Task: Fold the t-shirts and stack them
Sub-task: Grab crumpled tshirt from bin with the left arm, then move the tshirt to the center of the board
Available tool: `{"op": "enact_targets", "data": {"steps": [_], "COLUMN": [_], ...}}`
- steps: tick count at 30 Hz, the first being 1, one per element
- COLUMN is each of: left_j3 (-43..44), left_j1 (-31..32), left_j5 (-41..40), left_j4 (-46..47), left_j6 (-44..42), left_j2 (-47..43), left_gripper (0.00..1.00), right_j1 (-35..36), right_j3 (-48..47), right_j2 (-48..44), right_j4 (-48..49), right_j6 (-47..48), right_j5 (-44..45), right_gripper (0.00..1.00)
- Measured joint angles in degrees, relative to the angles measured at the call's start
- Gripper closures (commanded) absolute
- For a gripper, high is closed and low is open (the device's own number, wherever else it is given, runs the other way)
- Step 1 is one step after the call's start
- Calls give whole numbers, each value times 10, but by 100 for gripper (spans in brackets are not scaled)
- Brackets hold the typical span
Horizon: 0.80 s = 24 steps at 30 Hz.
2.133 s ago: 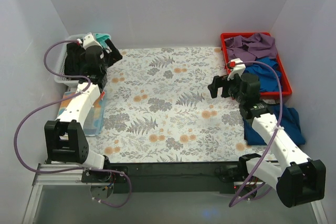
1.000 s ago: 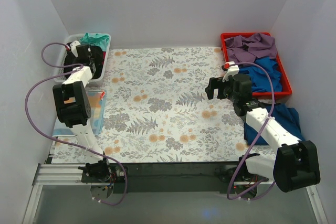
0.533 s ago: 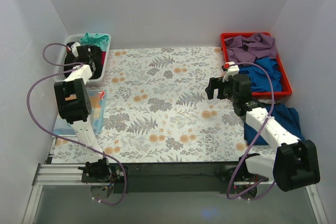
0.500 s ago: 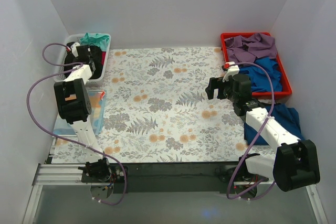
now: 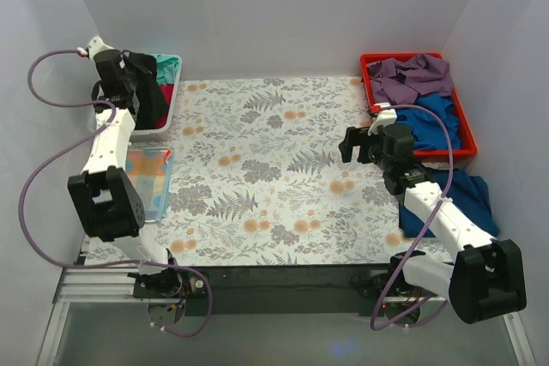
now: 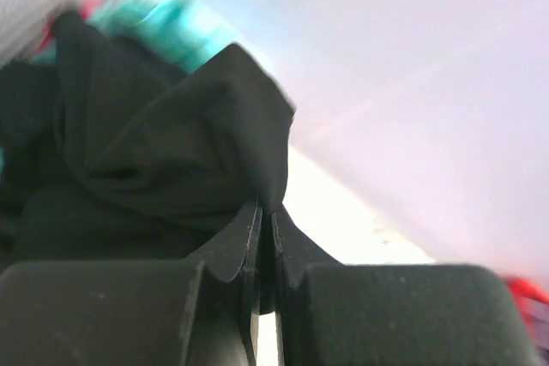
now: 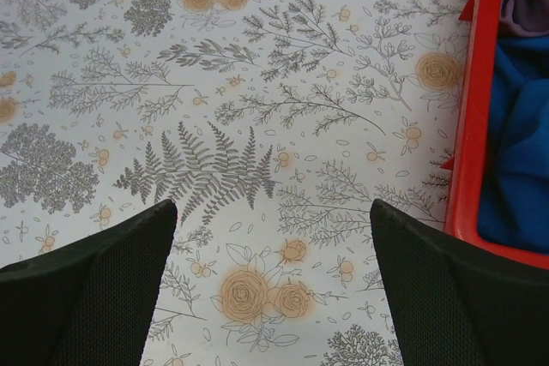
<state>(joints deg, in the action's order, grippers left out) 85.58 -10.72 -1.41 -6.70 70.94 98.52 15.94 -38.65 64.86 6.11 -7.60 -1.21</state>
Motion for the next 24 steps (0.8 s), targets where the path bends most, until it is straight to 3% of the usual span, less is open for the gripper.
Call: {"op": "enact_targets", "data": {"steps": [8, 15, 19, 24], "left_j3": [-10, -59, -146, -271], "left_j1": [39, 179, 224, 252], "left_j5": [117, 236, 274, 238], "left_j4": [87, 128, 155, 169], "left_j6": [3, -9, -2, 16], "left_j2": [-180, -251, -272, -268], "left_gripper": [100, 100, 100, 100], "right_j1": [0, 2, 2, 2], "right_j3": [3, 10, 11, 10], "right_j2": [-48, -79, -90, -77], "right_j4": [0, 0, -1, -7], "right_j6": [-7, -26, -32, -43], "right_j5": [0, 37, 41, 10], "right_gripper": [2, 2, 2, 2]}}
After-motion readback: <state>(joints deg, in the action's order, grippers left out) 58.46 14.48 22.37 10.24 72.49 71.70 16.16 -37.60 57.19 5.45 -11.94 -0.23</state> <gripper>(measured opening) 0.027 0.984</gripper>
